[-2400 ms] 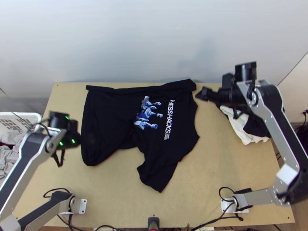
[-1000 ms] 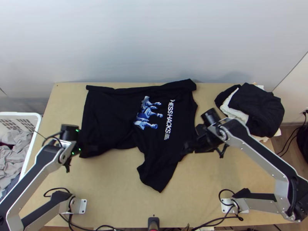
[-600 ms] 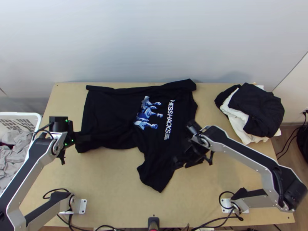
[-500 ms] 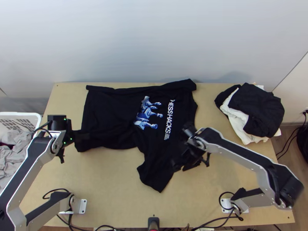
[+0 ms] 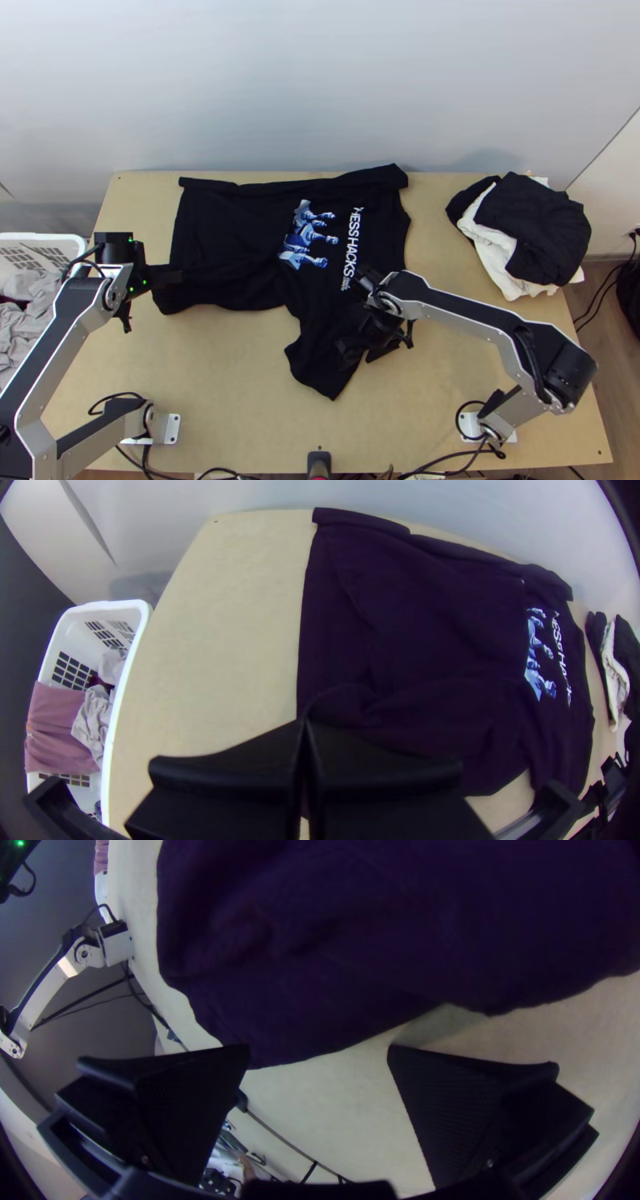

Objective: Fold the t-shirt

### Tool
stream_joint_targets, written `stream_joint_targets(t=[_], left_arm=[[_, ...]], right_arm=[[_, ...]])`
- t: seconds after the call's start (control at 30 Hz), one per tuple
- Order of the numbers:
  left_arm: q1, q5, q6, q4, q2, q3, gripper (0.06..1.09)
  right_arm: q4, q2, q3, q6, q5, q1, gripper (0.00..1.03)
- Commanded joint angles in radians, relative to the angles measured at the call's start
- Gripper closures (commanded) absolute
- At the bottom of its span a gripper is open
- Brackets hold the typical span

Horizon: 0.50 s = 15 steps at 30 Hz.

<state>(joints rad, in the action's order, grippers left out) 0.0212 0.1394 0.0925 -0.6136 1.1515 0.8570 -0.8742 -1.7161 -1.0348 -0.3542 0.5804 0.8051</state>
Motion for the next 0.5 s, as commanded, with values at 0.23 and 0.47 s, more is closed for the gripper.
stream_joint_targets(t=[0.23, 0.47], left_arm=[[0.023, -0.001, -0.010, 0.005, 0.031, 0.025, 1.04], [0.026, -0.001, -0.013, 0.003, 0.028, 0.033, 1.04]], right_arm=[[0.084, -0.059, -0.067, 0.006, -0.156, 0.000, 0.56], [0.037, -0.014, -0.097, 0.095, -0.330, 0.017, 1.00]])
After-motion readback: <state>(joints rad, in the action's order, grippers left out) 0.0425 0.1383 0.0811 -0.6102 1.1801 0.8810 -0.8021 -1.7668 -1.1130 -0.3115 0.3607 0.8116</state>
